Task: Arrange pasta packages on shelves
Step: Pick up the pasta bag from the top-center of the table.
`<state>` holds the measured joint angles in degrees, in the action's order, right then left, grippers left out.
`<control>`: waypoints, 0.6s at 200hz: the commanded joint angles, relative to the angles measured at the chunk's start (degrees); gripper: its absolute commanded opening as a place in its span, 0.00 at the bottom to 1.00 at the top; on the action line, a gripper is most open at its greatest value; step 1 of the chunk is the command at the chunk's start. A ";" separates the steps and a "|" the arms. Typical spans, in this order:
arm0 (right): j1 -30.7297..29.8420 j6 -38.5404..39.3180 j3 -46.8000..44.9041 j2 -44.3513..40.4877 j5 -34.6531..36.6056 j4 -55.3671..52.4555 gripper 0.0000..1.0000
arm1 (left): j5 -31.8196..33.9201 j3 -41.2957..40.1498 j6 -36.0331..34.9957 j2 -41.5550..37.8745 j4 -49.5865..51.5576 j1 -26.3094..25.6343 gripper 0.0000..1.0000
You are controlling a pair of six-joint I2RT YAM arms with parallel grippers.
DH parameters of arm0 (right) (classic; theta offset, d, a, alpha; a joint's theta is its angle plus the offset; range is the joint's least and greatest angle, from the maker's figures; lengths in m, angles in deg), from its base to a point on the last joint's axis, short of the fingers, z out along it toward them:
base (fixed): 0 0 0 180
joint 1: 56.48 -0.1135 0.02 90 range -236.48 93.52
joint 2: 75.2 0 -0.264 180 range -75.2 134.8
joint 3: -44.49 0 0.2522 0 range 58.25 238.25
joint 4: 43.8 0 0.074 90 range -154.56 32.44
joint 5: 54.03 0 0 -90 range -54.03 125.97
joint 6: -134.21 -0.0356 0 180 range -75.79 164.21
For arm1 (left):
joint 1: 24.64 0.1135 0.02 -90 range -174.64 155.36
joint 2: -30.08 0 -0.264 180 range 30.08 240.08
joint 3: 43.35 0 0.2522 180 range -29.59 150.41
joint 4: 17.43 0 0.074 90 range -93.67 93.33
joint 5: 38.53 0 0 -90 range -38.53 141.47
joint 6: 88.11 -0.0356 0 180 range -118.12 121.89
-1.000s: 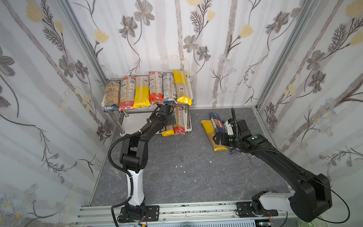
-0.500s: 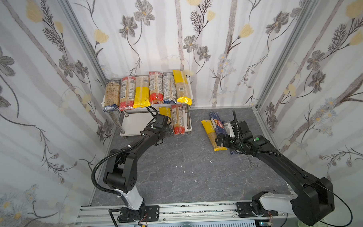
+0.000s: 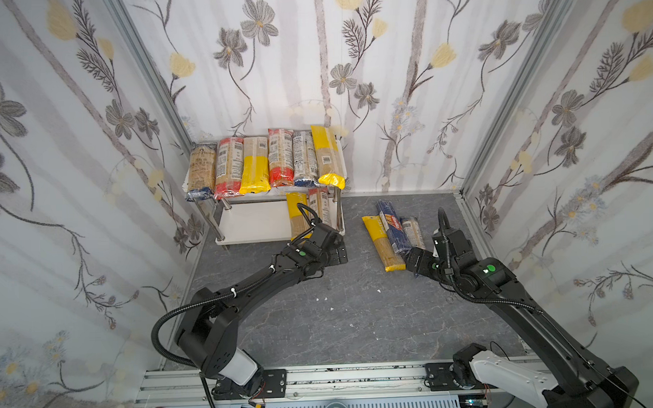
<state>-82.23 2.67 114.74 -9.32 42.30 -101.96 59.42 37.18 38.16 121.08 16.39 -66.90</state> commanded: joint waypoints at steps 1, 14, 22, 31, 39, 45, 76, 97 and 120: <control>0.54 -0.77 -1.03 -2.16 2.71 -1.96 1.00 | 2.87 4.66 5.14 5.54 -0.72 -2.84 1.00; 1.74 1.12 -1.23 -3.08 2.73 -2.13 1.00 | 4.22 9.88 6.72 10.89 -0.72 -4.62 1.00; 2.77 2.12 -0.98 -3.41 2.73 -2.82 1.00 | 4.04 13.14 8.01 14.37 -0.72 -5.47 1.00; 3.84 3.04 -0.39 -3.88 2.81 -3.80 1.00 | 3.32 17.48 9.17 18.32 -0.65 -6.48 1.00; 4.87 3.97 -0.09 -4.74 2.60 -4.18 1.00 | 3.01 21.27 9.62 22.10 -0.63 -7.34 1.00; 5.68 4.76 0.02 -5.47 2.19 -4.27 1.00 | 2.23 24.01 9.76 24.82 -0.63 -7.88 1.00; 10.22 7.55 -0.45 -8.54 -1.57 -4.55 1.00 | 0.16 34.92 10.99 35.56 -0.24 -9.90 1.00; 11.13 8.49 -1.49 -9.95 -2.62 -4.97 1.00 | 0.53 38.98 11.01 39.85 0.56 -11.25 1.00; 11.48 8.55 -2.98 -11.72 -2.74 -5.60 1.00 | 3.22 41.84 10.09 42.63 2.09 -12.65 1.00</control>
<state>-71.13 10.01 112.92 -19.79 40.35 -106.94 59.83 76.58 47.82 161.62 16.45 -78.36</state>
